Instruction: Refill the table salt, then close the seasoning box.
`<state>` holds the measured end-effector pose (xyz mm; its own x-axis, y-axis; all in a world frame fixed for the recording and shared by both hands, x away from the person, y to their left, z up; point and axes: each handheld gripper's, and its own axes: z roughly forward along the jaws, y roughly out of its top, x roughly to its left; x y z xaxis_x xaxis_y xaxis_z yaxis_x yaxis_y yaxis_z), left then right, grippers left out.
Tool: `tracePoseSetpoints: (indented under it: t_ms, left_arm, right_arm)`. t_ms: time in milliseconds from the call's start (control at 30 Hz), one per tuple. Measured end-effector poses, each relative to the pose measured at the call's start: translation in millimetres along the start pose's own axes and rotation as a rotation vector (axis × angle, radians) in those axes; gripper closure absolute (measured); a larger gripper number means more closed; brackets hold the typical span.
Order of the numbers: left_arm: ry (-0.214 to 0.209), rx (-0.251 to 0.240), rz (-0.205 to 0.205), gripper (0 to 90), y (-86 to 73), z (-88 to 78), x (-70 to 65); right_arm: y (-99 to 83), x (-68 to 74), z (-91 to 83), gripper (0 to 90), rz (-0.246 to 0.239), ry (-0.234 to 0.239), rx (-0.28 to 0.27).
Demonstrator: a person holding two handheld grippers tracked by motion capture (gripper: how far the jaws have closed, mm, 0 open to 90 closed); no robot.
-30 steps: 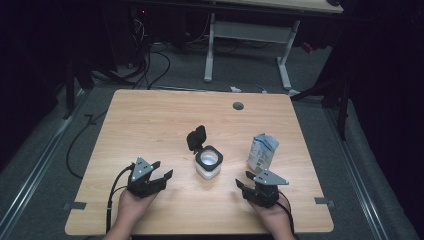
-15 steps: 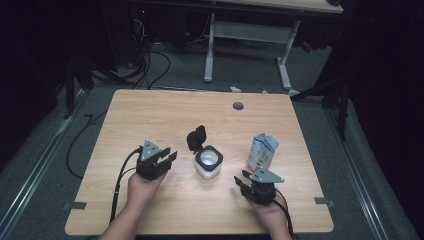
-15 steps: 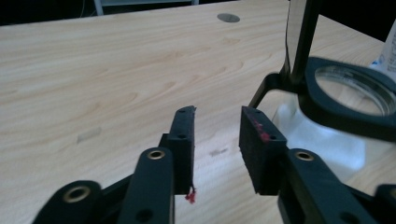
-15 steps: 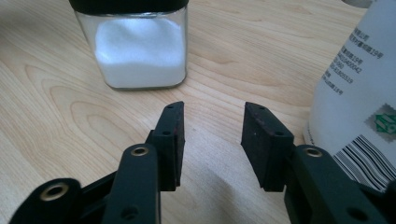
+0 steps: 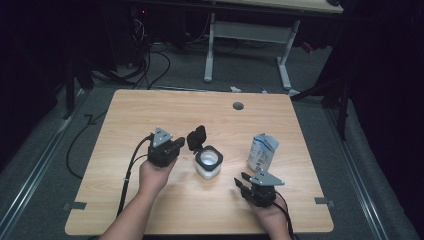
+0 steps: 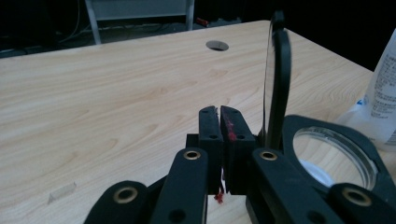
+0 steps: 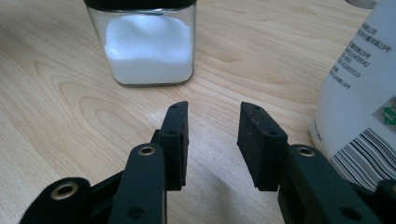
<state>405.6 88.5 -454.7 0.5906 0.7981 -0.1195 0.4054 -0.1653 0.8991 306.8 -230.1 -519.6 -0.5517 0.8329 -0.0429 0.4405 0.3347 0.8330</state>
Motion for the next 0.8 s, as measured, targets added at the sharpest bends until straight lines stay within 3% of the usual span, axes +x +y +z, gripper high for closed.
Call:
tracePoseSetpoints:
  t_ms: [500, 800]
  left_arm:
    - [-0.025, -0.024, -0.021, 89.3, 7.7, -4.1, -8.4]
    - [-0.043, -0.034, -0.012, 89.8, 7.0, -6.4, -16.6]
  right_arm:
    - [-0.3, 3.8, 2.2, 65.1, -0.014, -0.002, 0.01]
    - [-1.3, 1.4, 0.5, 75.7, -0.001, -0.012, 0.008]
